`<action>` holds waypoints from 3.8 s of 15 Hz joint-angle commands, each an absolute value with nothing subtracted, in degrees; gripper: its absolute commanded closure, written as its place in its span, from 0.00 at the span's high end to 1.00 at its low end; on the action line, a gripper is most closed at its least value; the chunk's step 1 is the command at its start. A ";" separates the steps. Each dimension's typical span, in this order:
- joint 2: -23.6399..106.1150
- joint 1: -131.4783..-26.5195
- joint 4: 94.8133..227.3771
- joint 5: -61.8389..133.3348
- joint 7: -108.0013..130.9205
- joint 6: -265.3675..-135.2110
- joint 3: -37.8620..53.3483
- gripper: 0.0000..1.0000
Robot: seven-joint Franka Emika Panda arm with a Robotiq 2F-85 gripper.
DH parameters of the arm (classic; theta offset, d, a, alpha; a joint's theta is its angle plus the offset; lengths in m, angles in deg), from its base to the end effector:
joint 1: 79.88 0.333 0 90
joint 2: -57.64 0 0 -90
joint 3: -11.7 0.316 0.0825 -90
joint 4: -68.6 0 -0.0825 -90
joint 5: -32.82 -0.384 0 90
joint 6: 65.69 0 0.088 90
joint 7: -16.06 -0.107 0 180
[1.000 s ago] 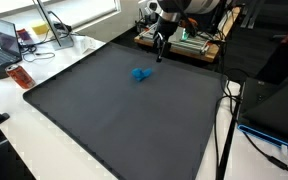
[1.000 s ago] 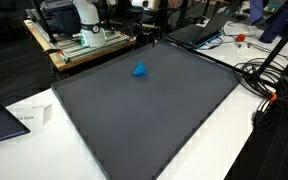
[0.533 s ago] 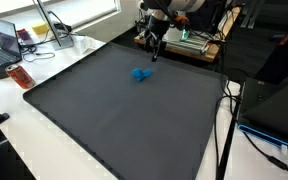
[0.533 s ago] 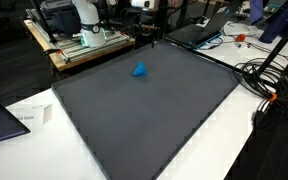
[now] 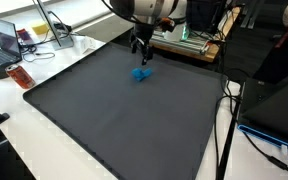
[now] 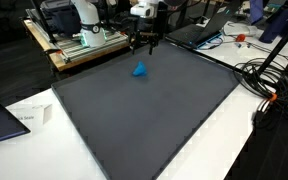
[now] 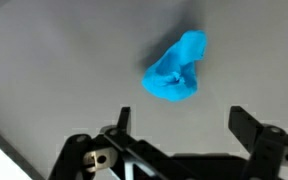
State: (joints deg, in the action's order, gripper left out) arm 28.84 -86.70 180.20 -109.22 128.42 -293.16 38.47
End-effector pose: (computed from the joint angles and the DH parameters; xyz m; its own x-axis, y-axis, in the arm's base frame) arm 0.4573 0.0669 0.2557 0.9093 -0.3751 0.1801 -0.4047 -0.8977 0.1739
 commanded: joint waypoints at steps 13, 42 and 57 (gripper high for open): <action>8.13 -104.13 162.92 -111.02 148.87 -305.41 53.27 1.00; 15.27 -106.75 171.45 -111.04 141.79 -307.35 57.97 0.02; 35.65 -135.97 178.67 -110.99 128.94 -302.33 92.75 0.02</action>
